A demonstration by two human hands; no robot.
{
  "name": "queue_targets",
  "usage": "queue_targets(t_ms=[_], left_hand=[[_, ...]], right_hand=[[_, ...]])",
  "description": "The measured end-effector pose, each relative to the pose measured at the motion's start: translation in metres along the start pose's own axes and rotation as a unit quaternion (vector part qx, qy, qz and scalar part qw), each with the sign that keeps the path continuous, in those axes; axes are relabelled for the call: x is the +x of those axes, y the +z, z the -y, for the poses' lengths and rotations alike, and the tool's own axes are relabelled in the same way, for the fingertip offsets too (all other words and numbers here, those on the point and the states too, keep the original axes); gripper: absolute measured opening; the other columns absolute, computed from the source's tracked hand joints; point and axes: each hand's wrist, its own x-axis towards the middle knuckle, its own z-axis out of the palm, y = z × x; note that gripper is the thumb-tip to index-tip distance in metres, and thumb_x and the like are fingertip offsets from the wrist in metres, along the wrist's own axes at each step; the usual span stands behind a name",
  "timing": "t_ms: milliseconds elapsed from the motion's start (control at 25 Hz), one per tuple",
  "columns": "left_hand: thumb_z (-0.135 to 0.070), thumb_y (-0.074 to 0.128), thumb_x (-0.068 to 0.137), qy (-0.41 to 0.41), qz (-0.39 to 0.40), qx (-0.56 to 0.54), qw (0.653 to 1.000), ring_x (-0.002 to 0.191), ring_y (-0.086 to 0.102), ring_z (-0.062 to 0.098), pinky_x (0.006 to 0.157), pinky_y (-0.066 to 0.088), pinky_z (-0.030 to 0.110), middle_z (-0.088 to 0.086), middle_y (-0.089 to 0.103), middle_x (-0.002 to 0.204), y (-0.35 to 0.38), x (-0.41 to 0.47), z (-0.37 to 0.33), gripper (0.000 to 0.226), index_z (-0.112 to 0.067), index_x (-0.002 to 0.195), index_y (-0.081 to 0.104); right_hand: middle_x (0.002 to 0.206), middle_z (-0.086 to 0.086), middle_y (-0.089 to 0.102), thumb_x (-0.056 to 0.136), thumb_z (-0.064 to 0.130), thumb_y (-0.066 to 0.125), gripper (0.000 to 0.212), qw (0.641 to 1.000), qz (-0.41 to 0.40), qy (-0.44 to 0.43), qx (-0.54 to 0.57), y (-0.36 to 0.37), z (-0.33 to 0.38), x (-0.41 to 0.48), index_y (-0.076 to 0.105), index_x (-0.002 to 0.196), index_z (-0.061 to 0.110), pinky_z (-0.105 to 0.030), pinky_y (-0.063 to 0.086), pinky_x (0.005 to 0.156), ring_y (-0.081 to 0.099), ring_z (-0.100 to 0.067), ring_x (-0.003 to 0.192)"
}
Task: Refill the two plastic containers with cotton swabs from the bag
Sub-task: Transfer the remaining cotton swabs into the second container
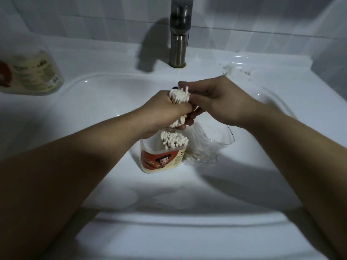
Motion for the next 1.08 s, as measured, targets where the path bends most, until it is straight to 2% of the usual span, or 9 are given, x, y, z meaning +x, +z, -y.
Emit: queue_targets(t_ms=[80,120,280,440,560,680,840,960,1080], left_hand=[[-0.008,0.061,0.097,-0.006,0.002,-0.005,1.000,0.068,0.070,0.017,0.063,0.053,0.032,0.005,0.070,0.074,0.001,0.001,0.001,0.009,-0.011,0.094,0.069],[-0.009,0.060,0.097,-0.008,0.004,-0.016,1.000,0.067,0.069,0.017,0.063,0.053,0.032,0.003,0.070,0.073,0.002,0.001,0.000,0.010,-0.012,0.093,0.069],[-0.011,0.061,0.098,-0.020,0.015,-0.105,0.994,0.069,0.069,0.017,0.070,0.059,0.034,0.004,0.071,0.076,0.000,0.000,-0.010,0.008,-0.013,0.097,0.069],[0.000,0.053,0.098,-0.040,0.028,-0.148,0.988,0.077,0.071,0.019,0.066,0.059,0.031,0.006,0.073,0.081,-0.004,-0.003,-0.011,0.021,-0.013,0.098,0.069],[-0.002,0.052,0.099,-0.065,0.040,-0.174,0.982,0.081,0.072,0.020,0.068,0.057,0.031,0.008,0.074,0.086,-0.002,-0.004,-0.013,0.021,-0.012,0.098,0.069],[-0.002,0.051,0.099,-0.071,0.047,-0.187,0.979,0.077,0.072,0.017,0.059,0.056,0.025,0.007,0.073,0.084,-0.003,-0.004,-0.014,0.021,-0.012,0.096,0.069],[0.000,0.051,0.097,-0.074,0.016,-0.137,0.988,0.059,0.064,0.014,0.050,0.051,0.023,0.002,0.065,0.065,-0.001,-0.002,-0.012,0.023,-0.012,0.083,0.064],[-0.001,0.057,0.091,-0.054,-0.014,-0.043,0.998,0.054,0.058,0.016,0.052,0.047,0.025,0.003,0.059,0.058,-0.002,0.000,-0.009,0.022,-0.015,0.074,0.063],[0.004,0.061,0.080,-0.009,-0.003,0.035,0.999,0.056,0.059,0.018,0.054,0.045,0.028,0.007,0.060,0.061,-0.005,-0.001,-0.011,0.021,-0.014,0.071,0.067]], right_hand=[[0.103,-0.002,0.078,0.100,0.002,0.055,0.035,1.000,0.011,0.000,0.013,0.000,-0.001,0.000,0.068,0.131,0.011,-0.046,0.061,0.087,0.077,-0.023,0.081],[0.108,-0.002,0.077,0.097,0.002,0.055,0.039,1.000,0.005,-0.003,0.003,-0.002,-0.001,0.000,0.066,0.133,0.012,-0.047,0.060,0.089,0.076,-0.021,0.086],[0.147,0.005,0.054,0.076,0.012,0.059,0.080,0.999,0.016,-0.035,-0.034,0.000,0.006,-0.002,0.042,0.154,0.021,-0.031,0.056,0.096,0.058,-0.008,0.125],[0.137,0.009,0.052,0.076,0.028,0.086,0.093,0.991,0.057,-0.050,-0.113,0.005,0.008,-0.004,0.037,0.155,0.025,-0.026,0.053,0.099,0.058,-0.004,0.116],[0.134,0.008,0.053,0.066,0.043,0.093,0.107,0.977,0.038,-0.073,-0.195,0.008,0.009,-0.004,0.036,0.155,0.023,-0.020,0.047,0.101,0.054,-0.003,0.115],[0.133,0.004,0.058,0.066,0.044,0.092,0.105,0.971,0.014,-0.086,-0.223,0.009,0.011,-0.002,0.039,0.154,0.021,-0.019,0.047,0.098,0.057,-0.006,0.112],[0.124,0.014,0.058,0.067,0.051,0.088,0.105,0.977,0.034,-0.064,-0.202,0.002,0.010,-0.003,0.036,0.155,0.027,-0.014,0.050,0.088,0.061,-0.001,0.103],[0.130,0.014,0.058,0.072,0.050,0.085,0.094,0.986,0.020,-0.045,-0.160,-0.003,0.007,-0.003,0.041,0.152,0.032,-0.017,0.054,0.086,0.064,-0.002,0.105],[0.120,0.019,0.061,0.079,0.046,0.081,0.072,0.988,0.029,-0.056,-0.144,0.000,0.005,-0.003,0.051,0.143,0.030,-0.009,0.047,0.075,0.061,0.008,0.095]])
